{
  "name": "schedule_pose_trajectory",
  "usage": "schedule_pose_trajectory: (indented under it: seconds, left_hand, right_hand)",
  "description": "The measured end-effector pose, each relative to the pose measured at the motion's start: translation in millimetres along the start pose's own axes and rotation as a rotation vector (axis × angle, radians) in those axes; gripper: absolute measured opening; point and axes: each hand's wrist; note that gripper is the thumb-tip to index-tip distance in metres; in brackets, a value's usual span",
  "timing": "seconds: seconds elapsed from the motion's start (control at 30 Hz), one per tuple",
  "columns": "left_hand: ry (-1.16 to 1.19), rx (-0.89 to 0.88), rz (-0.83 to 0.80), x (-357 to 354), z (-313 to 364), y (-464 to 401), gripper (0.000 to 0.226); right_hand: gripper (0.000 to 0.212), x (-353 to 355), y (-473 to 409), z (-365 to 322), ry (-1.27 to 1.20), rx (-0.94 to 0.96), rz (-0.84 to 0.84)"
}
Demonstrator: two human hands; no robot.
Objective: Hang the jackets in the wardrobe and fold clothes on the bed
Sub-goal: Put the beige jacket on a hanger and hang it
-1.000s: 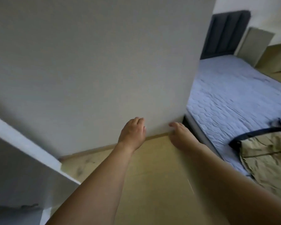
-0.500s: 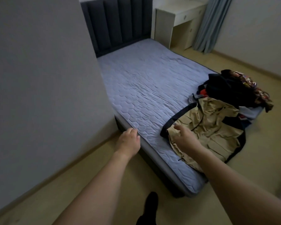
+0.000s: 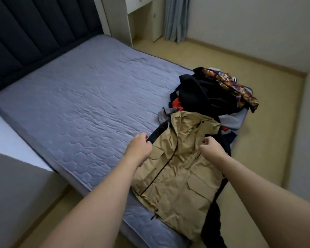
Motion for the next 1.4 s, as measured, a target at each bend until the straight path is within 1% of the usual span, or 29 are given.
schedule_pose_trajectory:
  seconds: [0.1,0.17,0.23,0.27,0.3,0.4,0.47,0.53,0.57,0.6,0.63,0.7,0.73,0.77,0.83,0.9,0.93,0.97,1.0,1.03,1.1,1.17,1.2,1.3,1.33,1.4]
  left_hand:
    - [0.140,0.093,-0.057,-77,49,-106,0.035]
    - [0.247,0.171,-0.138,-135,72,-174,0.035]
    - [0.329,0.276,-0.198,-194,88,-238,0.043]
    - [0.361,0.338,-0.203,-220,92,-266,0.049]
    - [0.386,0.396,-0.187,-245,92,-293,0.056]
    - [0.378,0.517,-0.077,-312,84,-361,0.079]
    - [0.380,0.579,-0.014,-340,82,-390,0.093]
    - [0.438,0.641,0.054,-358,81,-410,0.098]
    - [0.472,0.654,0.080,-366,82,-416,0.094]
    - [0.508,0.643,0.081,-373,84,-419,0.084]
    - [0.539,0.618,0.061,-380,88,-418,0.069]
    - [0.584,0.582,0.009,-392,98,-404,0.037]
    - [0.633,0.585,-0.009,-394,102,-392,0.028]
    - [0.698,0.606,-0.009,-391,106,-379,0.023]
    - [0.827,0.657,0.042,-369,108,-344,0.016]
    - [1.024,0.680,0.079,-331,110,-304,0.019]
    - [1.125,0.688,0.090,-310,112,-284,0.024]
    - [1.194,0.704,0.111,-290,114,-263,0.028]
    - [1.238,0.730,0.143,-269,118,-243,0.030]
    - [1.283,0.768,0.182,-249,123,-223,0.031]
    - [1.393,0.834,0.306,-204,132,-181,0.033]
    - [1.479,0.850,0.456,-150,137,-132,0.032]
    - [1.512,0.831,0.522,-120,136,-104,0.029]
    - [1.557,0.713,0.737,-31,117,-8,0.020]
    - [1.541,0.678,0.820,-4,107,29,0.021]
    - [1.502,0.642,0.984,46,83,105,0.019]
  right_hand:
    - [0.056,16,-140,32,-0.084,-0.130,0.011]
    - [0.056,10,-232,57,-0.138,-0.212,-0.019]
    - [0.060,-6,-318,80,-0.181,-0.316,-0.064]
    - [0.064,-17,-353,90,-0.199,-0.373,-0.074]
    - [0.071,-30,-384,100,-0.207,-0.426,-0.070]
    - [0.103,-73,-455,129,-0.175,-0.558,-0.059]
    - [0.118,-99,-485,150,-0.116,-0.597,-0.082]
    - [0.129,-118,-507,172,-0.074,-0.598,-0.102]
    - [0.133,-126,-517,180,-0.064,-0.595,-0.102]
    - [0.136,-132,-524,186,-0.049,-0.594,-0.087]
    - [0.137,-136,-530,191,-0.025,-0.591,-0.053]
    - [0.129,-135,-535,195,-0.001,-0.577,0.044]
    - [0.120,-133,-537,200,-0.013,-0.559,0.091]
    - [0.108,-129,-537,207,-0.034,-0.534,0.124]
    - [0.079,-115,-526,222,-0.128,-0.489,0.129]
    - [0.055,-99,-501,230,-0.350,-0.536,0.133]
    - [0.050,-89,-486,226,-0.500,-0.599,0.132]
    - [0.049,-80,-468,216,-0.650,-0.649,0.096]
    - [0.050,-71,-446,200,-0.778,-0.662,0.015]
    - [0.052,-63,-420,181,-0.869,-0.646,-0.070]
    - [0.060,-46,-362,139,-0.963,-0.585,-0.187]
    - [0.066,-30,-297,95,-0.998,-0.528,-0.313]
    - [0.070,-23,-264,72,-0.997,-0.484,-0.392]
    - [0.075,-15,-159,3,-0.976,-0.327,-0.624]
    - [0.071,-16,-122,-17,-0.960,-0.281,-0.679]
    - [0.053,-29,-45,-52,-0.882,-0.175,-0.717]
Point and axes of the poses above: each hand's wrist, its own y-axis away from the middle knuckle, its own x-axis out of the back of the hand, z = x × y, and after that the axes turned 3 degrees about z, right-handed
